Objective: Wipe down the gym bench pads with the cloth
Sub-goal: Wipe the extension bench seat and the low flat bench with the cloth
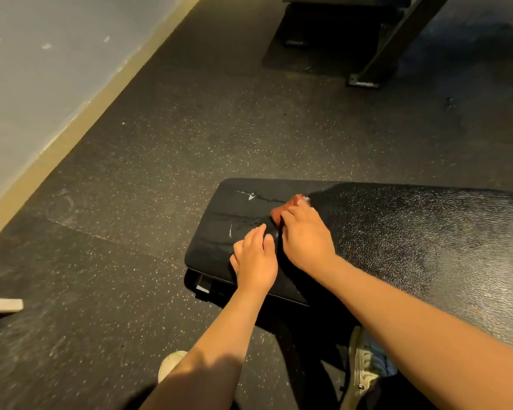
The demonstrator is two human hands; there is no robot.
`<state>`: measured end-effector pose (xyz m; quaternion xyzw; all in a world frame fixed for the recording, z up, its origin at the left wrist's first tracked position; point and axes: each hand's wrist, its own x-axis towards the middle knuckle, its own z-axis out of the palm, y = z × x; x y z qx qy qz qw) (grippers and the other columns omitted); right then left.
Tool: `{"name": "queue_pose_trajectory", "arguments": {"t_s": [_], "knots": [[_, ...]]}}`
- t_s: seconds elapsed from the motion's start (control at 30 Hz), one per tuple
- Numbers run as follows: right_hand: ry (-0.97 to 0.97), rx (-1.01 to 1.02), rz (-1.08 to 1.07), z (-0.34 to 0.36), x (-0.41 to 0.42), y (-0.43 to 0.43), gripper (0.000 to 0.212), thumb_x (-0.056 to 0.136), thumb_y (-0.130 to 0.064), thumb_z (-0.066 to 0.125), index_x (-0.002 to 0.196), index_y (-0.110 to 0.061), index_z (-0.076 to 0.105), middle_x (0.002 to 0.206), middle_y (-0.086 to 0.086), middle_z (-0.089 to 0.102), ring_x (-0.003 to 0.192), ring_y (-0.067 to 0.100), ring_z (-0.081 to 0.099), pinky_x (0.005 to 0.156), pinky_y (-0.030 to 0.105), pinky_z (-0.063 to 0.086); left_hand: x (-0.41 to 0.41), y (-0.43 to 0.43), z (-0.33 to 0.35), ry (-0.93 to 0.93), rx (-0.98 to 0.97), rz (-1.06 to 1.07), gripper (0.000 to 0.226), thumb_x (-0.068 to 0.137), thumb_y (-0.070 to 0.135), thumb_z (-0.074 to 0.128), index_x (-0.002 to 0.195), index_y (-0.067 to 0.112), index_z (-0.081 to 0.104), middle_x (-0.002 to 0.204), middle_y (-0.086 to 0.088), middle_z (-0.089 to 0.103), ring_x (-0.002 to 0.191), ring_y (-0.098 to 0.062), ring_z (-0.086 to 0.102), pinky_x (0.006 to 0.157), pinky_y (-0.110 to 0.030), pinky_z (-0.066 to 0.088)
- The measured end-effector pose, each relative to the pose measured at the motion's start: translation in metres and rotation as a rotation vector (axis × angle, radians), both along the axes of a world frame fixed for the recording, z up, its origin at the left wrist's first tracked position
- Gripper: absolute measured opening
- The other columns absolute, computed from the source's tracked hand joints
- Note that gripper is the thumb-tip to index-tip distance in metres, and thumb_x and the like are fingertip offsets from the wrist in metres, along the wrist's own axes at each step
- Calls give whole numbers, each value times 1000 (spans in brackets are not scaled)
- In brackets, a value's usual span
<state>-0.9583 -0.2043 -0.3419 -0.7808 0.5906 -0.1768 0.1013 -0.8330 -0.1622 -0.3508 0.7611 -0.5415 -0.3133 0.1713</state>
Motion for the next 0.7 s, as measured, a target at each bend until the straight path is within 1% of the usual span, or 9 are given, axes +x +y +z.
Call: {"name": "queue_pose_trajectory", "arguments": {"t_s": [0.13,0.27,0.33,0.4,0.47,0.53,0.6,0.67,0.7], "knots": [[1,-8,168,-13,5,22,30,88,-14,54,115,-11,68,110,4,67,119,29,55,109,40,42,0,-3,3,19,9,43,45,108,40,27,149,32,43,154,12,42,140,-17,29,116,-43,21],[68,9,107,-7,-20,-11,32,70,-2,61,99,-12,65,105,5,58,104,28,52,87,41,50,5,2,-4,21,-17,4,43,108,40,26,147,36,43,152,15,43,138,-12,30,114,-40,22],[124,9,-8,0,-26,-22,30,72,-8,57,101,-8,64,107,8,58,110,33,50,88,44,46,7,3,-6,52,-25,11,43,108,39,27,148,36,43,151,16,45,138,-10,29,115,-40,21],[156,18,-22,1,-17,-16,30,79,-18,41,99,-8,62,103,8,59,113,35,50,88,43,43,8,3,-7,117,-32,61,43,108,38,27,148,37,43,147,16,48,138,-9,29,115,-39,20],[54,54,69,-7,1,1,38,85,-21,33,103,-11,65,102,6,62,122,34,50,99,43,43,9,3,-8,168,-51,125,44,108,36,27,149,36,43,146,14,52,137,-11,31,114,-38,19],[-23,69,220,-15,12,19,35,90,-19,40,114,-13,66,108,5,64,127,29,49,109,43,41,9,2,-9,171,-56,152,45,108,37,27,150,35,42,145,11,53,137,-12,32,114,-39,19],[-47,92,277,-12,7,17,30,94,-18,49,119,-22,64,119,-1,61,129,22,48,103,40,47,8,2,-10,166,-65,151,45,108,37,26,151,34,41,145,9,53,138,-12,31,114,-39,19],[-67,72,180,-5,-6,-4,23,95,-23,54,112,-34,64,118,-9,55,119,11,48,88,33,51,7,3,-9,166,-74,147,45,108,37,27,151,35,41,143,9,54,136,-12,33,113,-39,20],[-61,39,99,-5,-14,-18,21,94,-25,55,110,-36,64,115,-10,54,115,9,48,86,30,50,7,4,-8,168,-76,148,45,108,38,27,150,36,42,142,8,54,136,-12,33,114,-40,21]]}}
